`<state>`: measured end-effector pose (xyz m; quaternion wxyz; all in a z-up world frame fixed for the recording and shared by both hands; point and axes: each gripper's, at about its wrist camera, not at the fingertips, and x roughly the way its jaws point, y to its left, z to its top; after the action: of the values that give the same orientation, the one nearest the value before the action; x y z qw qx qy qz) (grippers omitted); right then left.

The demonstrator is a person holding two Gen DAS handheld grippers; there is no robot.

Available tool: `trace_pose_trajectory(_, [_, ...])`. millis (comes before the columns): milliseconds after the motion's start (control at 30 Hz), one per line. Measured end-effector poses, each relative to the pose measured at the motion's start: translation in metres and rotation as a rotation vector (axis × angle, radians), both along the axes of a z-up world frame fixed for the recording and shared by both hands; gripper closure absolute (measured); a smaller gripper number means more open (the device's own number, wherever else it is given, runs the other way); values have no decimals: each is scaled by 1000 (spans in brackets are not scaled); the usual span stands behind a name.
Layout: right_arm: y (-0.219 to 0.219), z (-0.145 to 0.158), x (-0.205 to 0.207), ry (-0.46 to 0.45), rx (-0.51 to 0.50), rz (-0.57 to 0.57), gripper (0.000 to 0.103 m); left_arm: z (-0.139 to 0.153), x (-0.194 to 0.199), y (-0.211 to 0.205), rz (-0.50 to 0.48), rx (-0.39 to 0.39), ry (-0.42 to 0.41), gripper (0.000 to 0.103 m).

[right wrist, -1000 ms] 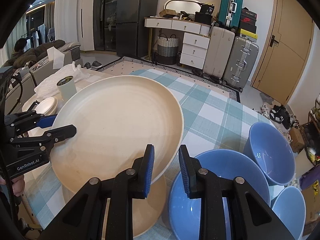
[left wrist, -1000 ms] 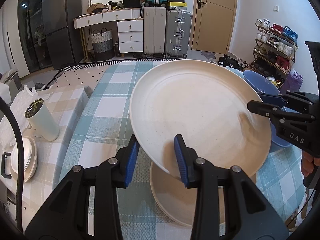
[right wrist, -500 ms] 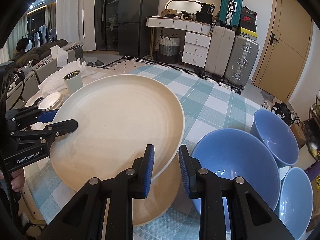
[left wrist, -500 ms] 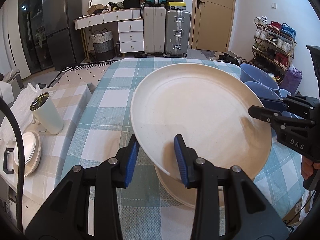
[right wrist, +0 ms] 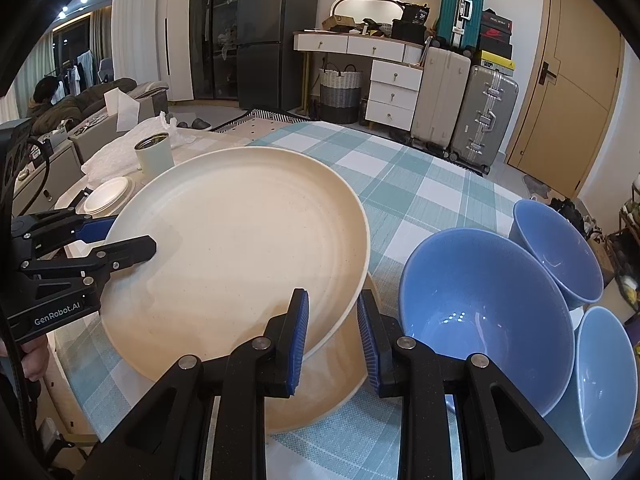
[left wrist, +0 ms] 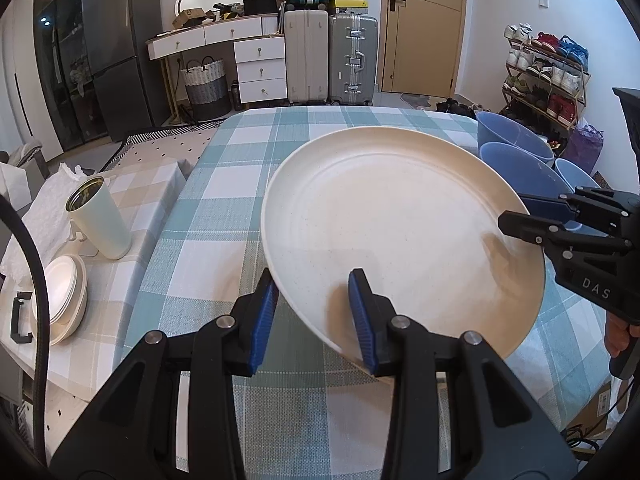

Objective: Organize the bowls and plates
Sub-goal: 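Lower the cream plate onto the plate stack with both grippers on its rim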

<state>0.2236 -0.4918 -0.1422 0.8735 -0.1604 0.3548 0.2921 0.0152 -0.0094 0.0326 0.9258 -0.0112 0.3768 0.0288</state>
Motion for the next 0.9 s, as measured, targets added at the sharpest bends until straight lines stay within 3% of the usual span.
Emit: trace_pose_trajectory(900, [-7,-30,-17,44,-34,-39,78,-36,5,-9,-38,37,60,70])
